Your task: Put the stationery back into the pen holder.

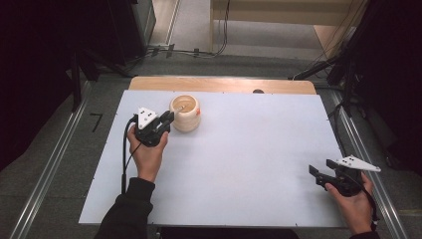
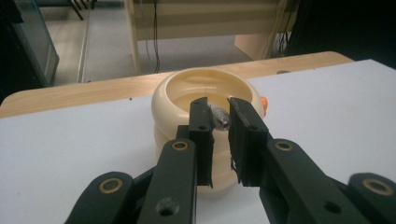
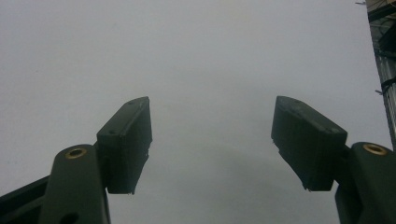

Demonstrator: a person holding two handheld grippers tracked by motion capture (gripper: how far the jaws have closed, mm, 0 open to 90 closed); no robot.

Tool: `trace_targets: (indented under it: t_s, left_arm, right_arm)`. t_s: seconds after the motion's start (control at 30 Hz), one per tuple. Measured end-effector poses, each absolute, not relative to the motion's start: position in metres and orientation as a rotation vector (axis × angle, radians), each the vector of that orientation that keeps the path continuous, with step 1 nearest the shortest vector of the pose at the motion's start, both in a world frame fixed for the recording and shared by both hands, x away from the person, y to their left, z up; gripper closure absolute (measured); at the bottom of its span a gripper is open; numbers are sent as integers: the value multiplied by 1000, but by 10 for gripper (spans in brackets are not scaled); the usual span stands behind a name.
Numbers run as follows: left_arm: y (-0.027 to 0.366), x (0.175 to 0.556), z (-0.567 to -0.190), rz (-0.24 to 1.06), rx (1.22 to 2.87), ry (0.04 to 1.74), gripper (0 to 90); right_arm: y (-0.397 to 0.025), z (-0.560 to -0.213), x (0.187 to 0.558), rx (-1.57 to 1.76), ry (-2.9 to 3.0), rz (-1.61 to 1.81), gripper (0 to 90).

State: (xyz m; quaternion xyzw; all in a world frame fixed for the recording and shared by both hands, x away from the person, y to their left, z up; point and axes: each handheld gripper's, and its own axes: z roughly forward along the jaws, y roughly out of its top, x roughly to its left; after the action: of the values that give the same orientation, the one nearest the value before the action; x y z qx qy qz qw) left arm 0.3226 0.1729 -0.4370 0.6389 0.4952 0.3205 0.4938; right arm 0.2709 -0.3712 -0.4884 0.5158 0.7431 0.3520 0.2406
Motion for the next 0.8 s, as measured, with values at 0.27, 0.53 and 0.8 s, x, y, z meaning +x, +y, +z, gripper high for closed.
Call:
trace_targets:
  t_s: [0.27,0.53,0.8]
  left_arm:
    - [173,328,-439,742,1533,1209,695]
    - [173,328,-440,723,1515,1240,455]
    - [173,329,-445,716,1526,1265,328]
  right_arm:
    - [-371,-489,271,1412,2034,962,275]
    - [-372,-488,270,1412,2026,968,275]
    - [-371,-488,270,1406,2025,965,274]
